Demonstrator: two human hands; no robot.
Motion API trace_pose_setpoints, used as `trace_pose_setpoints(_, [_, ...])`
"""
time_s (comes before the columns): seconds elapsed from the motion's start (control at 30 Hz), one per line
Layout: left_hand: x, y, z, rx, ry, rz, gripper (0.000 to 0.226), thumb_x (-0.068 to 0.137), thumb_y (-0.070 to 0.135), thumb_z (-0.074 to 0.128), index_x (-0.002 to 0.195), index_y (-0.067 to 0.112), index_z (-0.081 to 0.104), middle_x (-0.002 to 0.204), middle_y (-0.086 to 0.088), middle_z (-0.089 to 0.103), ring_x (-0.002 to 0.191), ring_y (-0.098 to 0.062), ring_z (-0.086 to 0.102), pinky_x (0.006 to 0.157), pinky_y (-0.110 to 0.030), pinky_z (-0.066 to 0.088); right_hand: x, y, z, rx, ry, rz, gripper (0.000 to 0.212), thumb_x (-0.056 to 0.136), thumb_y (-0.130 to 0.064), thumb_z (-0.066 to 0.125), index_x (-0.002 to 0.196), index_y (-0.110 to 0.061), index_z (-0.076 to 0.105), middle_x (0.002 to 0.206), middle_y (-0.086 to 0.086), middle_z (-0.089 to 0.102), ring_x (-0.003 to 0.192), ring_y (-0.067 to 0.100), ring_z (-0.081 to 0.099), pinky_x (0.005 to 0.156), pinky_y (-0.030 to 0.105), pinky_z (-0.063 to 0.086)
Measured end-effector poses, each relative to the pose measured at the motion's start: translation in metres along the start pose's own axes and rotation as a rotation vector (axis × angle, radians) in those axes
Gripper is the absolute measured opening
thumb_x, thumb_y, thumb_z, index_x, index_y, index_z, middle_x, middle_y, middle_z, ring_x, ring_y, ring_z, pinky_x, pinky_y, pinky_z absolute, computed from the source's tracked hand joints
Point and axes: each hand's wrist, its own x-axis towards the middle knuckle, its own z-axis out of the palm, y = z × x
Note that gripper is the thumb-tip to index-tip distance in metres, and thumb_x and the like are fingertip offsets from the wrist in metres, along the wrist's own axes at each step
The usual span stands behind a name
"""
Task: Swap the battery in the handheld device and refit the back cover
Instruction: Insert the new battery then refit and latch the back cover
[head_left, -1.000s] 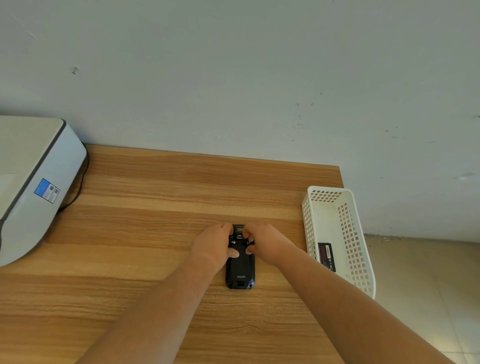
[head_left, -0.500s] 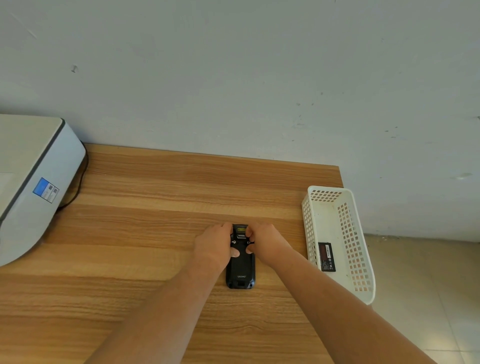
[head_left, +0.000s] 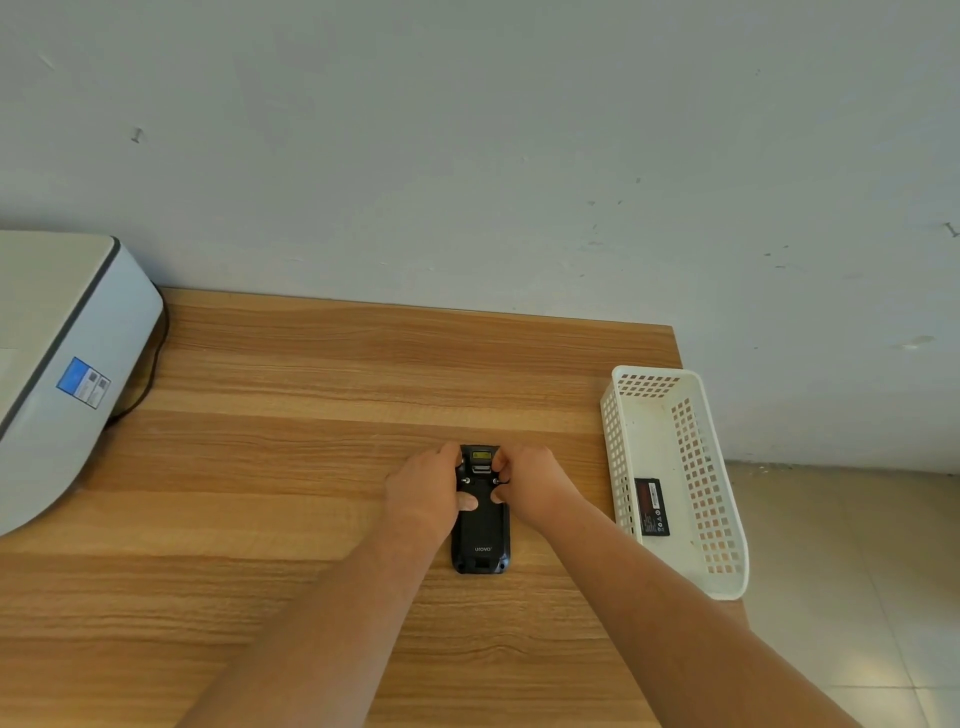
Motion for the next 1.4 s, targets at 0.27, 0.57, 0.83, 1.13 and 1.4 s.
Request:
trace_pose_setpoints(0.27, [-0.01,-0.01,0.006,-0.133,0.042,0.078,0.034,0.084,0.039,0.071,0.113,0.026,0.058,0.108,0.011,0.056,0.1,-0.01,0.053,0.086,-0.03,0.048,-0.018,0.018,0.008,0.112,0.128,-0.057,0.023,0.083,-0.021,0.073,0.102,-0.02,0.06,0.103,-0.004,0.056,0.095,0.012,0.053,0.079,0.021,0.041])
trace_pose_setpoints(0.57, [-0.005,-0.003,-0.001,-0.094,0.006,0.071,0.019,0.087,0.032,0.07,0.099,0.025,0.058,0.105,0.009,0.055,0.098,-0.012,0.052,0.085,-0.031,0.048,-0.013,0.013,0.001,0.049,0.036,-0.064,0.026,0.083,-0.017,0.073,0.106,-0.017,0.061,0.106,-0.002,0.055,0.095,0.016,0.054,0.08,0.026,0.045])
trace_pose_setpoints(0.83, [-0.002,0.008,-0.003,-0.079,-0.048,-0.078,0.017,0.086,0.03,0.071,0.08,0.024,0.056,0.088,0.004,0.062,0.081,-0.014,0.059,0.075,-0.032,0.05,-0.007,0.01,0.001,0.016,-0.02,0.022,0.028,0.085,-0.02,0.072,0.11,-0.016,0.061,0.102,-0.001,0.056,0.089,0.016,0.056,0.075,0.027,0.046])
trace_pose_setpoints(1.13, [-0.004,0.001,0.002,-0.329,-0.078,-0.24,0.023,0.082,0.03,0.076,0.088,0.025,0.054,0.086,0.007,0.061,0.077,-0.01,0.059,0.069,-0.029,0.048,-0.023,0.019,0.005,0.403,0.037,0.218,0.02,0.084,-0.028,0.073,0.092,-0.019,0.057,0.086,-0.002,0.066,0.067,0.013,0.063,0.064,0.025,0.052])
trace_pose_setpoints(1.4, [0.014,0.004,-0.006,-0.555,-0.232,-0.437,0.025,0.085,0.022,0.075,0.101,0.018,0.056,0.095,-0.007,0.067,0.085,-0.022,0.068,0.066,-0.032,0.059,-0.003,0.006,-0.003,0.496,-0.132,0.464,0.027,0.085,-0.024,0.075,0.087,-0.015,0.049,0.089,0.01,0.07,0.069,0.018,0.069,0.069,0.032,0.061])
